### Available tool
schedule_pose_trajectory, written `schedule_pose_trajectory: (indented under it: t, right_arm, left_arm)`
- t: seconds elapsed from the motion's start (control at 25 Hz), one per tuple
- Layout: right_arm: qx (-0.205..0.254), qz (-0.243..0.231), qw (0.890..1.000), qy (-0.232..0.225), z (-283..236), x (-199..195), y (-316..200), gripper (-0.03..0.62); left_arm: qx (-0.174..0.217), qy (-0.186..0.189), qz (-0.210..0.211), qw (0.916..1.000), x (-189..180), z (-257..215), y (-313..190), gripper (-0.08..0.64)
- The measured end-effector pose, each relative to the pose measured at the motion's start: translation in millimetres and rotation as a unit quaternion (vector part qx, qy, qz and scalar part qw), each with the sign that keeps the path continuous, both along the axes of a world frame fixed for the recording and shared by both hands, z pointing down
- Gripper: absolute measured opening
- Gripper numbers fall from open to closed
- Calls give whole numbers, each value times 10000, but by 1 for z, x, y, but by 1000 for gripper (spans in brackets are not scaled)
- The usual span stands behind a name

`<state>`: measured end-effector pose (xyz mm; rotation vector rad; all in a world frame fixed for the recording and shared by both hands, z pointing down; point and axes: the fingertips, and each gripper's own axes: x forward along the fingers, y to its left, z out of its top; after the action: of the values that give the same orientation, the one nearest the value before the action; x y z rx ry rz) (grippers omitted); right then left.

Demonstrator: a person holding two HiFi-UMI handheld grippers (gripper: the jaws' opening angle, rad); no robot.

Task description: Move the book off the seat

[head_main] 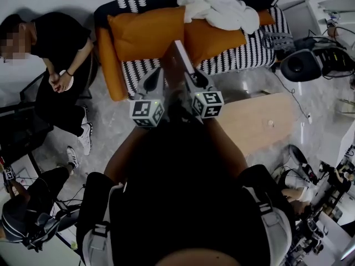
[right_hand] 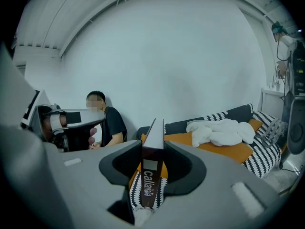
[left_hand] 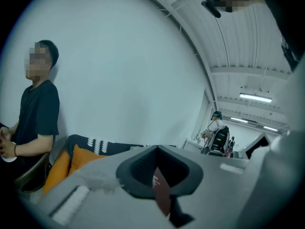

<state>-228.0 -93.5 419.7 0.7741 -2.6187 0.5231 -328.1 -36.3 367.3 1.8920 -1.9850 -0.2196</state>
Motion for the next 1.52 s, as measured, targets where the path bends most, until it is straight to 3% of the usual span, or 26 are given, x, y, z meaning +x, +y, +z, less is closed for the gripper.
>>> schedule_pose_trajectory:
  t: [0.44,0.76,1.16,1.52]
  right_arm:
    - [143,28,9999,48,-9,0,10,155]
    - [256,193,9994,107,-22,6,28,155]
    - [321,579,9974,282,-29,48,58,155]
    - [314,1271,9913,144,-31,98,53,155]
  left_arm:
    - [100,76,-39,9999,-6,-2,12,6]
    - [266,-43,309,9992,10,-13,20,6]
    - [287,63,690,9972,38,-7,30,6]
    - [54,-75,1115,9937,69,0,21,6]
